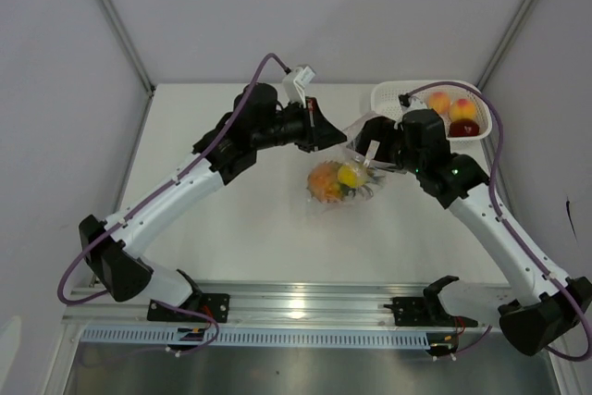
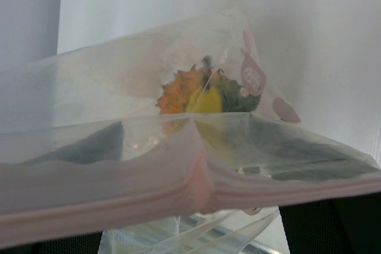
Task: Place the food in the zip-top bag and seal the zipper
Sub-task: Place the fake fruit in the zipper food storage bag.
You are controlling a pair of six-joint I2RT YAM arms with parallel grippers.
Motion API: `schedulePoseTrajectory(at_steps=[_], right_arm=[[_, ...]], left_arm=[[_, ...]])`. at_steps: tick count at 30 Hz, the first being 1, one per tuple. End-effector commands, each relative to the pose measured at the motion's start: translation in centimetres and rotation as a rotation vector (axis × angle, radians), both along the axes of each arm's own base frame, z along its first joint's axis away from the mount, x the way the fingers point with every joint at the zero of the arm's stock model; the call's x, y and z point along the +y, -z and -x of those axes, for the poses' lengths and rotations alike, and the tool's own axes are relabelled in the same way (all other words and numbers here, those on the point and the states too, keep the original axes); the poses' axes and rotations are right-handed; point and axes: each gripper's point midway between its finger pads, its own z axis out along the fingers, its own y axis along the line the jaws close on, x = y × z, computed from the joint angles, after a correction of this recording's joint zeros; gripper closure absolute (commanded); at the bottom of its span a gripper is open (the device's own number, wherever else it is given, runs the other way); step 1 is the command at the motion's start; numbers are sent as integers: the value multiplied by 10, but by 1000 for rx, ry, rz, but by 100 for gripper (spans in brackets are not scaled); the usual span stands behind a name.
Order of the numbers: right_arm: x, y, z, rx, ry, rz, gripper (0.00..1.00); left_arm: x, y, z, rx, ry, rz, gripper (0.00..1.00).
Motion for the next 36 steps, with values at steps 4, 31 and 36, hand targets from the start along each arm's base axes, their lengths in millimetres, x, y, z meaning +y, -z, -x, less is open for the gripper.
schedulePoseTrajectory(at_steps=[4,31,36], right_arm=[[1,-3,-3,105,-76,-121,1],[15,26,-28,124,56,112,1],[11,27,-26,106,144,189,1]], left_arm=[[31,26,-41,42,-169,-92,99],[18,4,-8,93,-35,-8,49],[9,-5,-6,99,-17,7,49]])
